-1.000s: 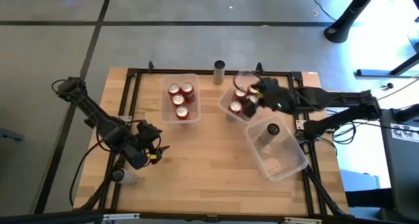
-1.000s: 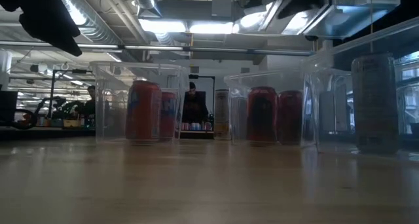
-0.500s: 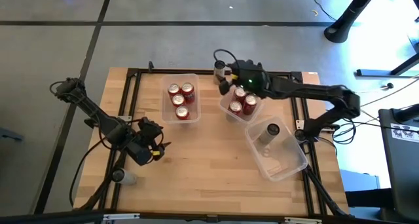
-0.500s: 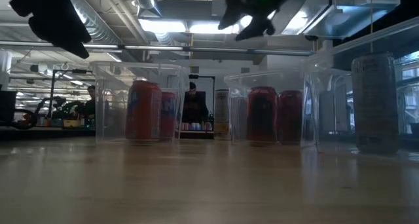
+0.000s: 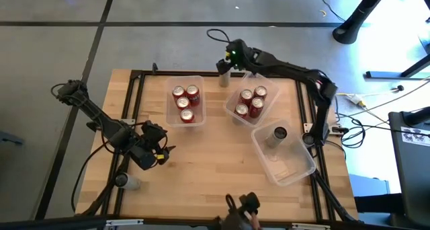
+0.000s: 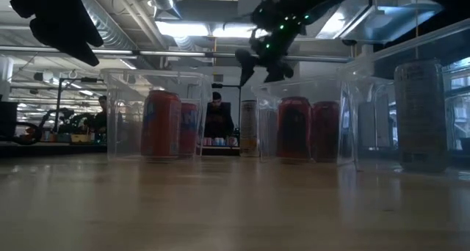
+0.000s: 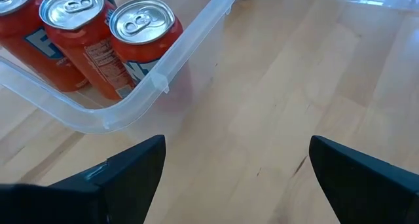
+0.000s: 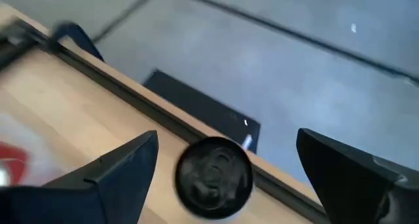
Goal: Sort soda cans
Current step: Put the white-yellow soda can into the bottom transparent bin
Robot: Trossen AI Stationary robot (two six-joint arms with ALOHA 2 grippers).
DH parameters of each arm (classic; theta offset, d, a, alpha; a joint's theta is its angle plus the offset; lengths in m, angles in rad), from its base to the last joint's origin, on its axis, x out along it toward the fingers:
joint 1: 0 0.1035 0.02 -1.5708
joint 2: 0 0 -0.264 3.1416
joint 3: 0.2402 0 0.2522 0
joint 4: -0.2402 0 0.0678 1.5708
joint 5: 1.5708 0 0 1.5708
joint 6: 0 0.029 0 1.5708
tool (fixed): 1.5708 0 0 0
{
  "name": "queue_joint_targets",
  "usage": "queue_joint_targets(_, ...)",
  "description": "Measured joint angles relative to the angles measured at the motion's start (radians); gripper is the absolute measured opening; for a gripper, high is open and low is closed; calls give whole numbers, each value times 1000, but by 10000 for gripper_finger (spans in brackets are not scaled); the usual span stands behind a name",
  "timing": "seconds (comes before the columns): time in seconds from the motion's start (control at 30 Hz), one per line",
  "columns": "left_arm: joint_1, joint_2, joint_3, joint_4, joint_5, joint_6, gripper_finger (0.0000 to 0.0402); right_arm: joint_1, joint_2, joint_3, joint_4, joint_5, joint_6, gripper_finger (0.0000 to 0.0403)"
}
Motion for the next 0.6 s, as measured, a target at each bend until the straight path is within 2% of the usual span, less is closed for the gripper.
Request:
queue_joint_targets(0.2,0,0,0,-1,0,-5,365,-28,80,56,-56,-40,5,360)
queue_joint_targets(0.6,0,0,0,-3,0,17,365,-26,97,58,-55,-104,5,360)
